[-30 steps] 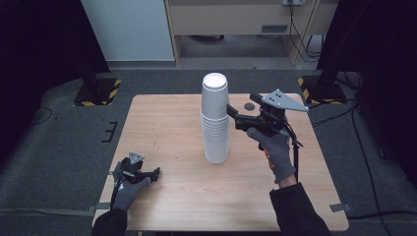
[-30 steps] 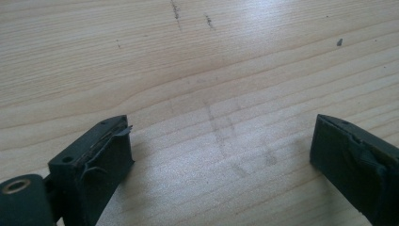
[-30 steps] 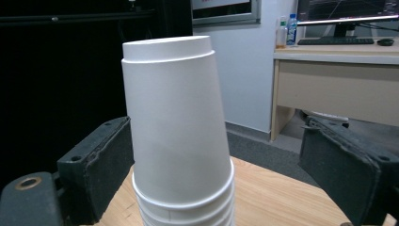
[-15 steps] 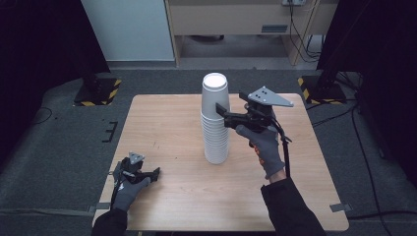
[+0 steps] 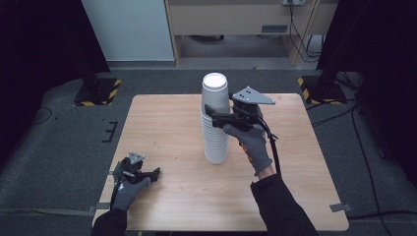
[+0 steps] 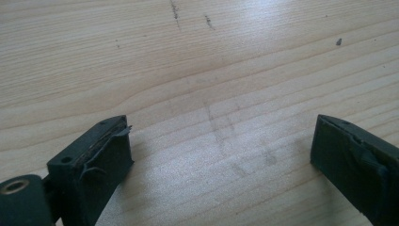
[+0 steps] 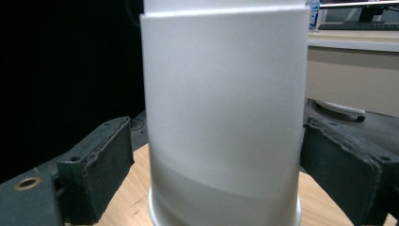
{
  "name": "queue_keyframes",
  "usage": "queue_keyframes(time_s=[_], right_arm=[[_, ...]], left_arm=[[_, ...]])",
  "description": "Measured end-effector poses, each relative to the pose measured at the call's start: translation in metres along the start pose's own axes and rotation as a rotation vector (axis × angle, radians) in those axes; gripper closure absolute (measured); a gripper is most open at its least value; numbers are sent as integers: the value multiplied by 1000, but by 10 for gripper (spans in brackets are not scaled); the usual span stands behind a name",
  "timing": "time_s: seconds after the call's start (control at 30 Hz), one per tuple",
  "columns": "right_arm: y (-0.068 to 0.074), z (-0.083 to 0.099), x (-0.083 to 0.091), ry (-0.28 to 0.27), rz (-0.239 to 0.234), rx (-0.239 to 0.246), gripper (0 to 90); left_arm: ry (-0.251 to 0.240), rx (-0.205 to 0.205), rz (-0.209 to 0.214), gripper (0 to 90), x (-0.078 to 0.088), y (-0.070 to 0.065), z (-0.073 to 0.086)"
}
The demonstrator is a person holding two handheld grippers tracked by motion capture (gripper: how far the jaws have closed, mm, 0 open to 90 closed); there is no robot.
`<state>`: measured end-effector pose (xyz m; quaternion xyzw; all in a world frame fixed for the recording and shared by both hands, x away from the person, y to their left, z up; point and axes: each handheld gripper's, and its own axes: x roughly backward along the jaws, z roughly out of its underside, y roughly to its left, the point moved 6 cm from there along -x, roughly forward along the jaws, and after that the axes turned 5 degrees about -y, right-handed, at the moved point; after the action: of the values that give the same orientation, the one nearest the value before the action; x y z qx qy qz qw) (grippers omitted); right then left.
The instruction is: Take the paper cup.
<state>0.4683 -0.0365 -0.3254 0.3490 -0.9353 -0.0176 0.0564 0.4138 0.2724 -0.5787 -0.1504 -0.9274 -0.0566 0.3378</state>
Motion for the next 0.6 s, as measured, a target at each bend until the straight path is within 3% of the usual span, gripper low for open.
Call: queue_keyframes(time_s=[0.6], right_arm=[[-4,5,-17,11,9,-19,109]], left_arm=[[0,0,1,48,0,0,0]])
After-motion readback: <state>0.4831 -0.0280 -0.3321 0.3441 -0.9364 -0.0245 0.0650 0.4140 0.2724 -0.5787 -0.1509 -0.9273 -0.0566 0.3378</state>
